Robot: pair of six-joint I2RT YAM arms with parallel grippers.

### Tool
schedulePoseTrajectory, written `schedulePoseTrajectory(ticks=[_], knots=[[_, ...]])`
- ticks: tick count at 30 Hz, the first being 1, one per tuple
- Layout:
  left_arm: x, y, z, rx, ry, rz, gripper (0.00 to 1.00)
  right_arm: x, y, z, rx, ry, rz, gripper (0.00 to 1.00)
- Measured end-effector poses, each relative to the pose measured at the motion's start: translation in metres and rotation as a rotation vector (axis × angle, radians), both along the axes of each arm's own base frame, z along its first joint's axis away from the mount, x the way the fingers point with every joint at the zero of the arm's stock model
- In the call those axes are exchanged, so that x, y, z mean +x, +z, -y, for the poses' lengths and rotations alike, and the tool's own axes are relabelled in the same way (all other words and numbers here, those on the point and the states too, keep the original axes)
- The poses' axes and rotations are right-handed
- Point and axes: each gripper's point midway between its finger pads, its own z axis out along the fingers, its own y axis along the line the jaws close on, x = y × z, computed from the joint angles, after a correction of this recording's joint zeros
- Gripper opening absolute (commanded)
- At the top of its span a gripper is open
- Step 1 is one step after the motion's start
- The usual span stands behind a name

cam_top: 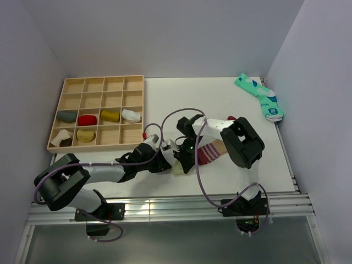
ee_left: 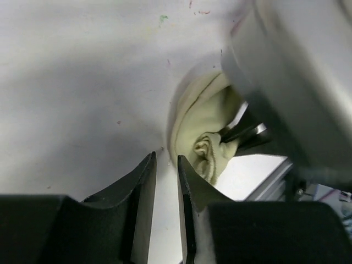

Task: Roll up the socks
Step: Roll the sock at the center of the board.

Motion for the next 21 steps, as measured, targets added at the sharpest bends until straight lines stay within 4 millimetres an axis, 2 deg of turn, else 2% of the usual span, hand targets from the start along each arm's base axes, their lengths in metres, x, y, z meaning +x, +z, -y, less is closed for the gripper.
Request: schedulePoseTrajectory(ticks=[4, 7, 12, 18, 21], knots=[[-0.001, -0.004, -0.004, 0.02, 0.012, 0.062, 0.28, 0.003, 0.001, 0.003, -0.004, -0.044, -0.098, 0.17], [-0.012, 0.005, 0.0, -0.019, -0.021, 0.131, 0.28, 0.006, 0.001, 0.007, -0.026, -0.09, -0.155, 0.17], [-0.01, 0.022, 0.003, -0.066, -0.018, 0.229, 0.29, 0.003, -0.001, 0.009, -0.059, -0.134, -0.207, 0.17], [-0.018, 0.032, 0.019, -0.045, -0.115, 0.344, 0.32, 0.002, -0.001, 0.009, -0.098, -0.16, -0.258, 0.17], [-0.015, 0.038, 0.03, -0.029, -0.162, 0.395, 0.35, 0.001, -0.001, 0.007, -0.109, -0.167, -0.304, 0.17]])
